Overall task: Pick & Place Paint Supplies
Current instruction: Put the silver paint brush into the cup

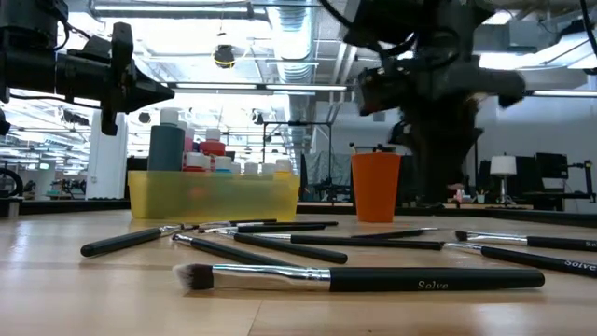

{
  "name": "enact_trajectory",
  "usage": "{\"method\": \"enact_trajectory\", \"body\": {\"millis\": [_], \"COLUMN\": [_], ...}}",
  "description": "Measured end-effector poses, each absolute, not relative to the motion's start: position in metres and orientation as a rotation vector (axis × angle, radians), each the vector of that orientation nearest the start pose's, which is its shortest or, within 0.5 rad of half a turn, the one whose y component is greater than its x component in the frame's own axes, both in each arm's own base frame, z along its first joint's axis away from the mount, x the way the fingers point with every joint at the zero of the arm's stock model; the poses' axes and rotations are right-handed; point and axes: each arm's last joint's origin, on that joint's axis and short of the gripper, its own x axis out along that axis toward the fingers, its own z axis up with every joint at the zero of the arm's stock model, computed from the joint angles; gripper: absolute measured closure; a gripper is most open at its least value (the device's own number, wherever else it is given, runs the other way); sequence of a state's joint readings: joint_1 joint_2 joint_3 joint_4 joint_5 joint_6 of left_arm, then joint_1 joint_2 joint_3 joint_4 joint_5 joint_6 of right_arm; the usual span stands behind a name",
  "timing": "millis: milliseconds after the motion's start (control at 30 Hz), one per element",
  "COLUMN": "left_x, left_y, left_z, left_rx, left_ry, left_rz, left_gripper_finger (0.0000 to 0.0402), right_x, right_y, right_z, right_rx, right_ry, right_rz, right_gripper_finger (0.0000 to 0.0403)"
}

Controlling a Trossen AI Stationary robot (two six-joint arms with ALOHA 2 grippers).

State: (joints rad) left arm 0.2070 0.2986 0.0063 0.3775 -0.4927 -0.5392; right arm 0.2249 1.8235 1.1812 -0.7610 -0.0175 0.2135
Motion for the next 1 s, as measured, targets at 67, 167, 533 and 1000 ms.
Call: {"method": "enact_trajectory", "body": {"millis": [67, 167, 533, 1000], "left_x": [0.107, 0.108, 0.108, 0.108], "left_y": [0.037, 0.037, 0.037, 0.037], "left_z": [0.176, 0.175, 0.175, 0.175], "left_rx": [-0.528, -0.528, -0.528, -0.528], "left_ry": [-0.270, -0.264, -0.265, -0.267], "left_rz": [0.660, 0.662, 0.661, 0.661], "left_gripper_finger": [0.0400, 0.0400, 0.0400, 0.0400], "right_x": [0.320, 0.314, 0.313, 0.313], "right_y": [0.073, 0.071, 0.078, 0.095], "right_z": [0.172, 0.182, 0.155, 0.160], "right_rx": [0.071, 0.111, 0.126, 0.133], "right_ry": [1.431, 1.443, 1.560, 1.468], "right_rz": [0.029, 0.014, 0.005, 0.051], "right_gripper_finger": [0.0375, 0.0339, 0.0195, 0.0221]}}
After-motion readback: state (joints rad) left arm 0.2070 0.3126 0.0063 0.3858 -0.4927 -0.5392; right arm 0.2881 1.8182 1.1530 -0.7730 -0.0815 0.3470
